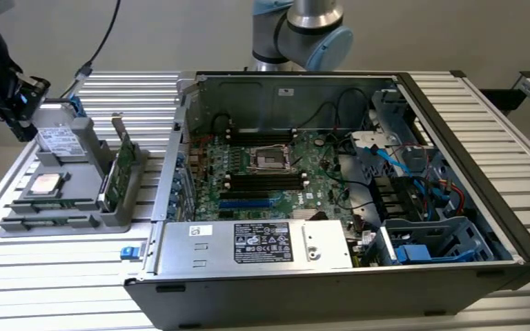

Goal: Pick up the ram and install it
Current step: 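Reach for the ram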

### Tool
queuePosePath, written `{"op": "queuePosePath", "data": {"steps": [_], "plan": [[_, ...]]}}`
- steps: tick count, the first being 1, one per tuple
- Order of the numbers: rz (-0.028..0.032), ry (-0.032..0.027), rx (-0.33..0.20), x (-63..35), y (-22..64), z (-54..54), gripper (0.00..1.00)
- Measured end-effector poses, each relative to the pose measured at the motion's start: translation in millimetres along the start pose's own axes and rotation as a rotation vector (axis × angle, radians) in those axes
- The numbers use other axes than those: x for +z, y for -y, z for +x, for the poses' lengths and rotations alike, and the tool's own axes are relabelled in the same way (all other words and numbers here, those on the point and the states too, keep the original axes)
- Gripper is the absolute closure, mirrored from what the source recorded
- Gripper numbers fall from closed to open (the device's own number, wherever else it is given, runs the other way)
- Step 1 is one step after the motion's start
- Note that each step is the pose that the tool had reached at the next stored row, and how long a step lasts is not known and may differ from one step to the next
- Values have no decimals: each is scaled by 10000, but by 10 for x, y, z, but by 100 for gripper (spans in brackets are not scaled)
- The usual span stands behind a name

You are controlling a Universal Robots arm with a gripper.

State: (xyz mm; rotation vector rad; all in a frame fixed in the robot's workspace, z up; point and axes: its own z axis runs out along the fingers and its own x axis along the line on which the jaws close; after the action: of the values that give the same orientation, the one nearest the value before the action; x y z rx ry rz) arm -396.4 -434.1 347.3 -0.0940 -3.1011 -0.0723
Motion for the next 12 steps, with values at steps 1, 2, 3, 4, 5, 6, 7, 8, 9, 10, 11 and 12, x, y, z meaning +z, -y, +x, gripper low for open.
{"op": "queuePosePath", "data": {"steps": [1,2,3,4,5,6,7,8,9,10,11,12], "plan": [[1,-1,-17,8,25,-2,90],[2,-2,-40,18,48,-3,90],[2,-4,-66,30,68,-5,90],[4,-9,-98,44,85,-7,90],[5,-16,-136,61,98,-8,90],[7,-27,-173,76,109,-10,90],[10,-42,-213,94,121,-11,90],[13,-56,-249,110,133,-12,90],[14,-71,-287,127,145,-14,90],[17,-89,-327,145,156,-16,90],[20,-104,-361,162,165,-18,90],[21,-116,-399,180,172,-19,90]]}}
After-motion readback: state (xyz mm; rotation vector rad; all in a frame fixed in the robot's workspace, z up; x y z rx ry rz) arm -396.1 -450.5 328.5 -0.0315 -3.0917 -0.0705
